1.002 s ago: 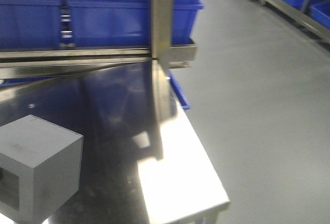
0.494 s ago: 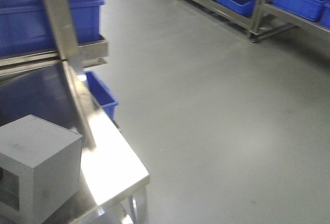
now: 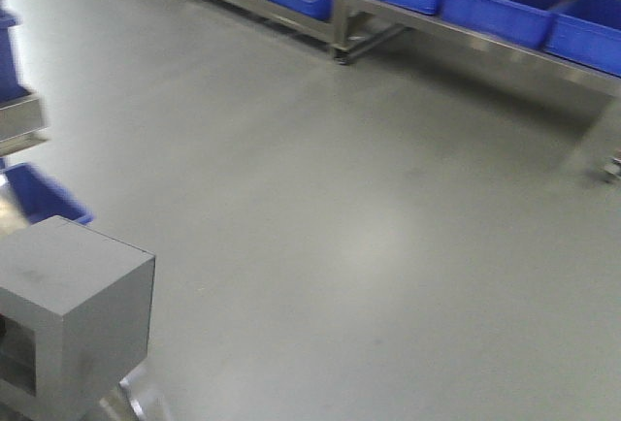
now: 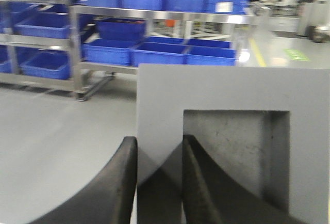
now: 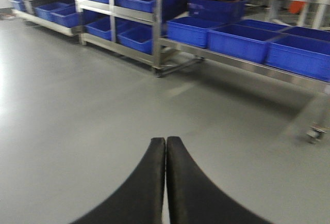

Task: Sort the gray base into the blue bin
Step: 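Drive the base away from the table holding the block in left gripper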

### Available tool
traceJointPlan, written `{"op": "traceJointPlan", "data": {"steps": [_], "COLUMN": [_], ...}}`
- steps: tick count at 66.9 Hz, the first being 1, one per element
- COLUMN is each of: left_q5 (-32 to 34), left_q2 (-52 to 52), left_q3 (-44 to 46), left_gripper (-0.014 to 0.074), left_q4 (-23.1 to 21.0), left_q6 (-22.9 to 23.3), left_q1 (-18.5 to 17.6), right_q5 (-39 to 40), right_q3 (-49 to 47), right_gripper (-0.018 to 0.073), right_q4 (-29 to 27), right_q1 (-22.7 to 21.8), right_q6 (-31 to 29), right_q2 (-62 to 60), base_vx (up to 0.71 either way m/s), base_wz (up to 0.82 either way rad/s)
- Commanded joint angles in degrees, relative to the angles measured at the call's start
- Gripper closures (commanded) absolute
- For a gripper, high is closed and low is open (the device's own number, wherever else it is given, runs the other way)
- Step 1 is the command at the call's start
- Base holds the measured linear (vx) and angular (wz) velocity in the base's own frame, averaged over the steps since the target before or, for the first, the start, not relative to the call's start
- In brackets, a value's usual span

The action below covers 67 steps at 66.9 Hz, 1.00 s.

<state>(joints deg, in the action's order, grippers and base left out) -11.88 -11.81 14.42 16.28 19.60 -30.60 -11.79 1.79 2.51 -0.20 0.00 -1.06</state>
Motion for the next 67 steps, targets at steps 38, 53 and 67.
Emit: {"op": "traceJointPlan", "data": {"steps": [38, 53, 67], "left_q5": [6.11, 6.05, 6.05], "left_q2": [-0.41, -0.41, -0.41], "left_q3": [1.82, 1.82, 1.82], "left_gripper": [0.0603, 0.0603, 0.0603], "left_q4": [0.04, 0.04, 0.04], "left_q6": [0.28, 0.28, 0.28], "left_q1": [-0.33, -0.33, -0.33], "right_q5": [4.53, 4.53, 4.53], "right_q3": [0.32, 0.32, 0.32], "right_gripper": [0.0564, 0.0564, 0.0564], "right_q4": [0.49, 0.49, 0.49], "right_q1": [-0.1, -0.1, -0.1], "right_q6": [-0.69, -0.69, -0.69], "right_q2": [-0.42, -0.42, -0.42], "base_vx": [0.04, 0.11, 0.15], "base_wz": [-0.82, -0.71, -0.39]}}
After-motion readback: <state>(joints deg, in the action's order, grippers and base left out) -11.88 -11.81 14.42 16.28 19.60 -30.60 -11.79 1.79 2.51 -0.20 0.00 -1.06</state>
